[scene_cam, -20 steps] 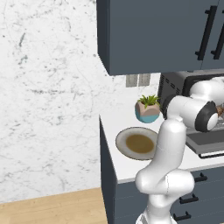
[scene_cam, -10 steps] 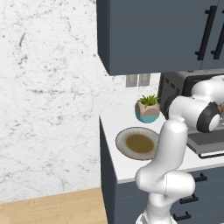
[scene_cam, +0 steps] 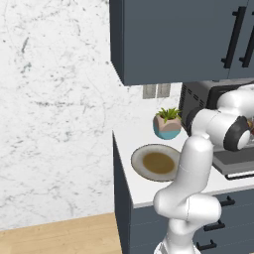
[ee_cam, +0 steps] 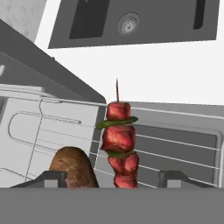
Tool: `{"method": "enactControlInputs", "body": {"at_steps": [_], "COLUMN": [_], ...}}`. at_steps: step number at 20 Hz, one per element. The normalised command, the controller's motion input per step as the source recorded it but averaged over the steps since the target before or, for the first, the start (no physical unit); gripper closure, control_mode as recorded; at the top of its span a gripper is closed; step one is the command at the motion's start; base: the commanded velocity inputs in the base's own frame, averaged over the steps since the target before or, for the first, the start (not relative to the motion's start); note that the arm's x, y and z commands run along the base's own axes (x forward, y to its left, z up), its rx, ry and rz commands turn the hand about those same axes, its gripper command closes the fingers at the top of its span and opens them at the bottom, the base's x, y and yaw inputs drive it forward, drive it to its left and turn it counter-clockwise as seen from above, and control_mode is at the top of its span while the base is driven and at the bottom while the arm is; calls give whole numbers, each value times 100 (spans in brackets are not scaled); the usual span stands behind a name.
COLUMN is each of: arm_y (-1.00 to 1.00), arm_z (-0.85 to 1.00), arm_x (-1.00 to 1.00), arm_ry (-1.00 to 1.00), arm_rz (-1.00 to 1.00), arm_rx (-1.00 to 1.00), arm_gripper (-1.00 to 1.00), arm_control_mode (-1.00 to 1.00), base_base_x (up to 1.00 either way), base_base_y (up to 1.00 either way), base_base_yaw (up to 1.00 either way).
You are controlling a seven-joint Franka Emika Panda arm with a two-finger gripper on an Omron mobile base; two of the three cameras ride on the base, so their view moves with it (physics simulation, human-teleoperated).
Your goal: Pick up the kebab skewer and baguette bread, and place them inside the toaster oven. Close the toaster oven door and start by setting the timer.
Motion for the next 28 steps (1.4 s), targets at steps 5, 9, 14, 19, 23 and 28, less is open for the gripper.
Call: {"method": "enactControlInputs", "body": {"at_steps": [5, 9, 14, 19, 23, 28], "arm_y": [10, 0, -13, -9, 0, 26], "arm_z": [0, 0, 2, 20, 19, 1], "arm_x": [0, 0, -30, -93, -64, -16], "arm_ry": [2, 0, -8, -22, -11, -5], "arm_rz": [0, 0, 5, 23, 27, 19], "arm_rx": [0, 0, 0, -1, -5, -18], "arm_gripper": [-100, -100, -100, -100, -100, -100], "arm_control_mode": [-100, -100, -100, -100, -100, -100], "base_base_x": [0, 0, 0, 0, 0, 0], "base_base_y": [0, 0, 0, 0, 0, 0], "base_base_yaw": [0, 0, 0, 0, 0, 0]}}
